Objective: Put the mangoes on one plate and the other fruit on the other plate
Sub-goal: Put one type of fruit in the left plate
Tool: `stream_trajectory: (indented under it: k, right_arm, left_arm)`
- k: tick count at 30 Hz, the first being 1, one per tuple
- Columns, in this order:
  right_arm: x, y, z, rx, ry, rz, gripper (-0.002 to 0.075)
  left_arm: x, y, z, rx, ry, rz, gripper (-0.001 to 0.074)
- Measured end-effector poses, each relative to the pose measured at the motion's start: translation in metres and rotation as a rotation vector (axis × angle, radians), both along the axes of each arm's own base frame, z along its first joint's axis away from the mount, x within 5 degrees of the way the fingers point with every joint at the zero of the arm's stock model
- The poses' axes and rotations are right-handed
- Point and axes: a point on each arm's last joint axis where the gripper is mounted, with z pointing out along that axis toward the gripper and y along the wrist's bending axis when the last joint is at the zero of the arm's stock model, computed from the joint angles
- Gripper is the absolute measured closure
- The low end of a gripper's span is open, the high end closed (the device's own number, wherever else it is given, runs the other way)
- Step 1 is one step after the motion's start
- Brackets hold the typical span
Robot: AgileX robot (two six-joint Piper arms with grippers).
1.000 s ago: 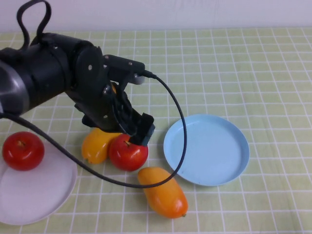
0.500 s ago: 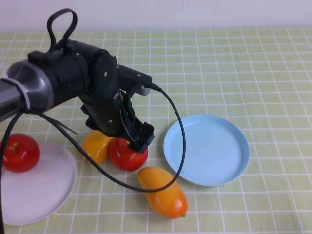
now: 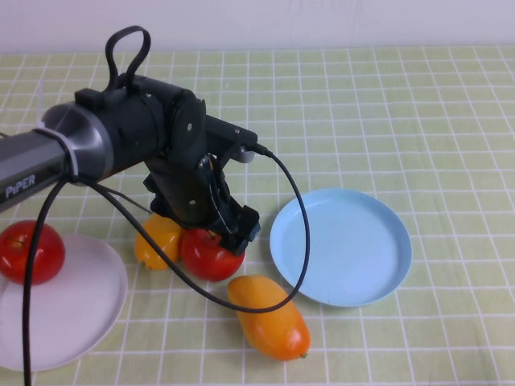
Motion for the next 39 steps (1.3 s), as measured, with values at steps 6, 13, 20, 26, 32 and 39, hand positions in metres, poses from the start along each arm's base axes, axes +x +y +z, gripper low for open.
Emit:
stream_trajectory:
  k: [6, 13, 20, 26, 32, 39]
  right_arm:
    - [0.000, 0.000, 0.000, 0.000, 0.000, 0.000, 0.0744]
    - [0.000, 0.000, 0.000, 0.000, 0.000, 0.000, 0.0744]
    - [0.000, 0.000, 0.000, 0.000, 0.000, 0.000, 0.0744]
    - [0.000, 0.000, 0.000, 0.000, 0.000, 0.000, 0.0744]
    - [0.000, 0.000, 0.000, 0.000, 0.000, 0.000, 0.0744]
    - [0.000, 0.000, 0.000, 0.000, 0.000, 0.000, 0.0744]
  left_arm:
    - [0.001, 0.000, 0.000, 0.000, 0.000, 0.000, 0.0066]
    - [0.001, -0.001, 0.000, 0.008, 0.014, 0.003, 0.0159]
    - [0.001, 0.001, 0.006, 0.050, 0.038, -0.005, 0.0160]
    - [-0.010, 0.015, 0.064, 0.070, -0.033, -0.011, 0.0160]
    - [-0.029, 0.048, 0.087, 0.082, -0.041, 0.104, 0.0160]
    - [-0.054, 0.085, 0.044, 0.218, 0.091, 0.165, 0.0160]
